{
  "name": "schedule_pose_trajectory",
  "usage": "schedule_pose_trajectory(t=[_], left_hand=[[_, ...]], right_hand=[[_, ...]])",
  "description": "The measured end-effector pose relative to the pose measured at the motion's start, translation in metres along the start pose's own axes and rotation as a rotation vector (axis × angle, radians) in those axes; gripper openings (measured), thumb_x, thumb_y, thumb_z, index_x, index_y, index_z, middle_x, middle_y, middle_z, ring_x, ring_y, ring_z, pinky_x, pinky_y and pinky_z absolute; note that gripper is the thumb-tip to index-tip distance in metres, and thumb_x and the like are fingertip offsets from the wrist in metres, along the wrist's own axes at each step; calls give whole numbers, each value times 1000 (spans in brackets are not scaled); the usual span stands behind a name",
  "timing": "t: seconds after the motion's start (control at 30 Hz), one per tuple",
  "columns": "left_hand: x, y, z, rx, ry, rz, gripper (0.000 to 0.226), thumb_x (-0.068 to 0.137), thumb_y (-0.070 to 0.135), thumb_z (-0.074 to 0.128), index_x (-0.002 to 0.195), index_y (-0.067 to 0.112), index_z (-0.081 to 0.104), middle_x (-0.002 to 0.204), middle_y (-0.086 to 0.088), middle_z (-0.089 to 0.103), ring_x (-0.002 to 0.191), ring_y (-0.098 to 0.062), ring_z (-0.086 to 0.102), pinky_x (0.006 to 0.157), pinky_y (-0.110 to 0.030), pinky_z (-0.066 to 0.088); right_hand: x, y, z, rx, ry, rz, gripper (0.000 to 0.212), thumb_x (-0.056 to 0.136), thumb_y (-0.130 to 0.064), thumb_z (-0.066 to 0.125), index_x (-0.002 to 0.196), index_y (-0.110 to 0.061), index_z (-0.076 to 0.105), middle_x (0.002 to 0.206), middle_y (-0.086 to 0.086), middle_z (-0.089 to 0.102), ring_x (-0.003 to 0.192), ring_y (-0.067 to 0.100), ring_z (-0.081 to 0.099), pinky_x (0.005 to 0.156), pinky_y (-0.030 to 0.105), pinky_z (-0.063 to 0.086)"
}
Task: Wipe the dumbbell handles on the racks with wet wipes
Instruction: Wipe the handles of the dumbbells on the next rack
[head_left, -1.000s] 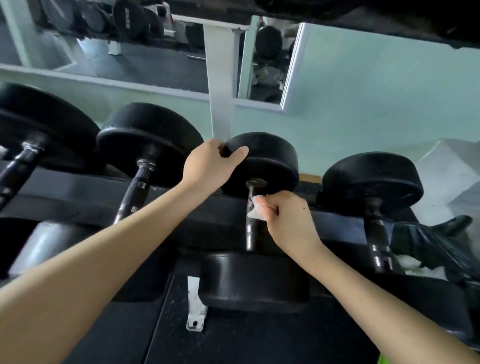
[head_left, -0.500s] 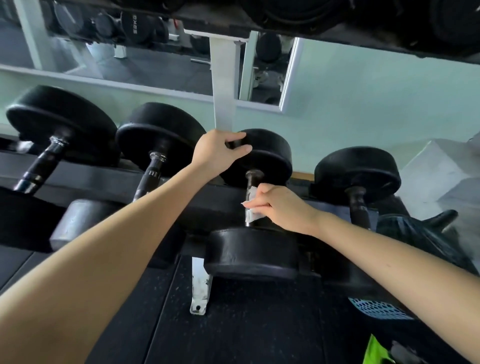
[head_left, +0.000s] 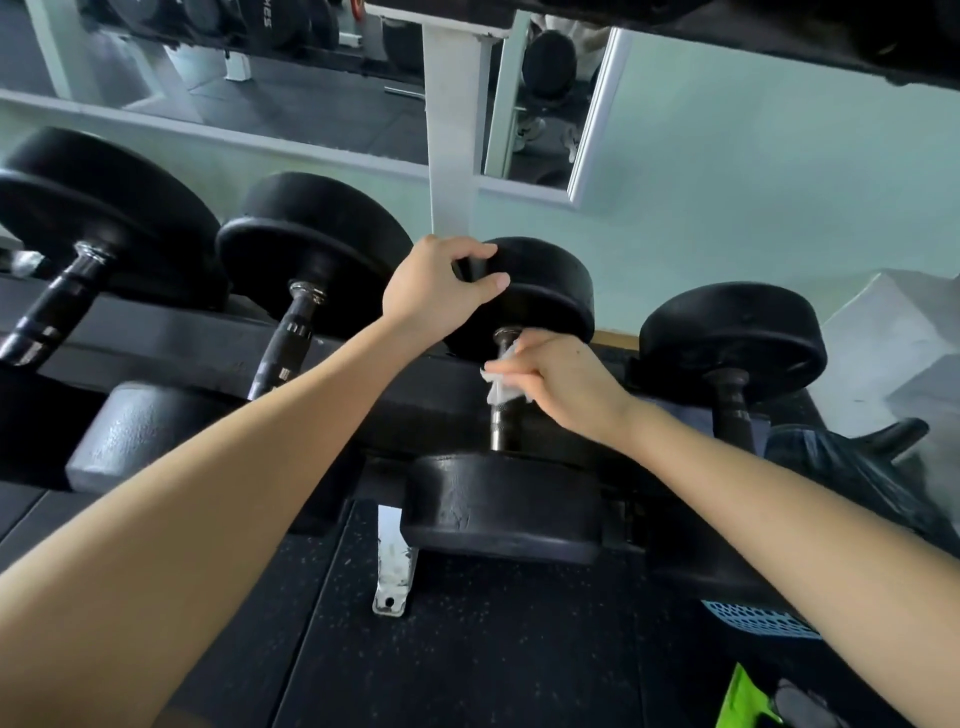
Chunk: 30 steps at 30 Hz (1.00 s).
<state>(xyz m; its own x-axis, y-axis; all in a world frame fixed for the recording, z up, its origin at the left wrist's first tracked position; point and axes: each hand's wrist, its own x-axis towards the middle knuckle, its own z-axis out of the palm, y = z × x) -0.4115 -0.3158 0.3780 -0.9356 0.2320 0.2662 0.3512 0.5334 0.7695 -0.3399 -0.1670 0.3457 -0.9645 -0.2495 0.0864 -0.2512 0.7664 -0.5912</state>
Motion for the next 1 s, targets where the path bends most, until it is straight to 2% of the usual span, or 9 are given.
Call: schedule_pose_trajectory(t=[0.1,0.3,0.47,0.57,0.63,0.73,0.8,0.87,1.0], left_hand=[[0,-2,1,4,4,-5,36,84,36,68,119,27,64,123,6,57,109,-9,52,86,-23,43],[-1,-3,3,7,10,-22,36,84,38,67,120,31,62,123,3,54,105,-13,54,85,-25,43],[0,-5,4,-6,18,-15,36,84,38,66,119,32,63,121,3,55,105,-11,54,86,-25,44],[0,-4,3,-17,10,-18,36,84,37,67,119,31,63,122,2,55,104,-11,54,85,-24,42],[0,-3,3,-24,5,-22,37,84,35,67,120,30,63,123,2,56,102,-10,53,83,-23,41],[-1,0,2,-55,1,-49,37,83,32,69,120,27,64,123,6,58,99,-8,54,82,-23,43],[0,4,1,-110,-2,-97,37,82,28,72,118,26,66,118,7,61,102,-10,57,85,-24,45],[2,10,1,-137,-3,-186,37,79,30,74,114,24,64,111,7,61,100,-13,58,87,-28,48],[11,31,9,149,-50,-368,75,70,71,62,107,6,59,77,3,56,70,-14,55,54,-25,40]], right_hand=[[12,2,1,-50,89,26,25,92,-15,55,82,-15,78,87,-3,64,80,5,56,80,24,40],[-20,-7,-2,-131,-288,-24,17,89,-26,64,100,-19,75,82,-6,58,79,4,58,72,17,43],[13,-4,-5,-21,20,42,18,91,-23,61,85,-17,77,70,-15,51,70,2,54,69,17,36],[-10,8,0,64,175,43,17,91,-16,61,99,-19,76,84,-14,57,78,0,57,75,12,42],[-25,19,0,189,355,147,19,92,-14,59,104,-19,73,88,-13,62,87,8,61,84,20,47],[-30,16,7,657,332,420,16,93,-19,58,86,-14,72,84,-2,70,84,13,68,83,27,54],[-24,11,16,663,304,491,6,91,-15,62,92,-11,66,81,-3,66,68,0,64,64,11,50],[-14,9,19,690,365,560,24,85,-7,68,105,-10,55,85,-2,62,66,2,60,50,9,45],[8,11,19,905,390,712,30,84,-9,69,113,-5,61,84,1,65,74,12,62,74,26,52]])
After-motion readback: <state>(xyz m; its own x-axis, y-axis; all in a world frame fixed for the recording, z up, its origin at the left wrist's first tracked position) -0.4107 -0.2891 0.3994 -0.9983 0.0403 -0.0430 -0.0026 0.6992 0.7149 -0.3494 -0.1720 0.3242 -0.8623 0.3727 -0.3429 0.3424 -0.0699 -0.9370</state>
